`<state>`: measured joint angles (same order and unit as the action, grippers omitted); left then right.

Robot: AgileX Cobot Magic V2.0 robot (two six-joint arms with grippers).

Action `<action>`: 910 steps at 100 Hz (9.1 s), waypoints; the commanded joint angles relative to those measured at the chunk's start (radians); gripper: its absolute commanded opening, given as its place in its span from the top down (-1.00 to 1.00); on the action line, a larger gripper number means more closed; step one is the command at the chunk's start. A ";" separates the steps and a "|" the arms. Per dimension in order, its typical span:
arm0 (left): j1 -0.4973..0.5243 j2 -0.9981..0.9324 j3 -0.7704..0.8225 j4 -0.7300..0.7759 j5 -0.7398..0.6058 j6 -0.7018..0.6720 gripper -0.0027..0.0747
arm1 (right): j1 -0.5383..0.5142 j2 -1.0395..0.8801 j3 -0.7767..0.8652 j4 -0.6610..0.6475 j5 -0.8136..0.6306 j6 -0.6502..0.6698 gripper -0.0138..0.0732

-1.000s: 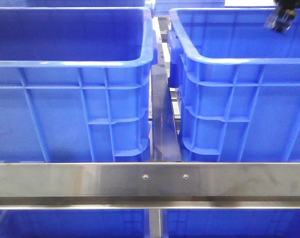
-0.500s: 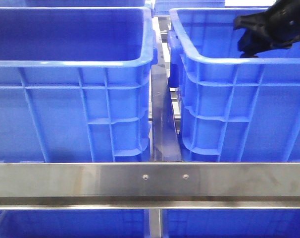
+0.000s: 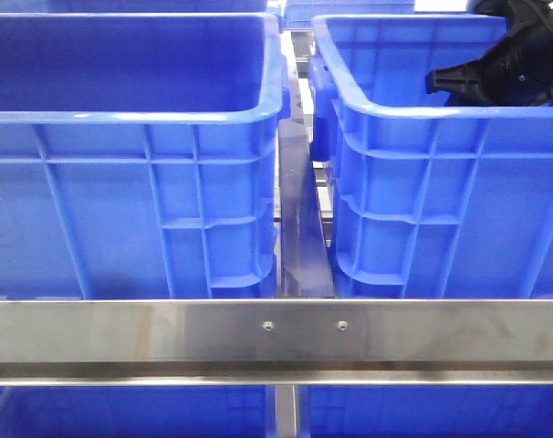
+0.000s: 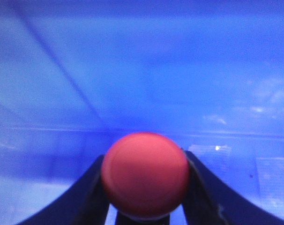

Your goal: Pick red and yellow buttons and place in box

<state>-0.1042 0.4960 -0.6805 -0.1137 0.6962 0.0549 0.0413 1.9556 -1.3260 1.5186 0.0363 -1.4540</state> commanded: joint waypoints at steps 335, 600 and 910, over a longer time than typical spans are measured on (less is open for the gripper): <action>0.005 0.005 -0.024 -0.008 -0.078 0.011 0.05 | 0.000 -1.416 0.806 0.014 0.030 -0.013 0.84; 0.085 1.218 -0.542 -0.005 -0.317 0.000 0.07 | 0.000 -1.416 0.806 0.014 0.029 -0.013 0.84; -0.690 0.658 -0.542 -0.024 -0.015 0.012 0.96 | 0.170 -0.762 0.543 0.373 0.967 0.391 -0.61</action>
<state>-0.7859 1.1772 -1.1925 -0.1193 0.7449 0.0678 0.1684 1.1770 -0.7201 1.7785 0.9720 -1.0612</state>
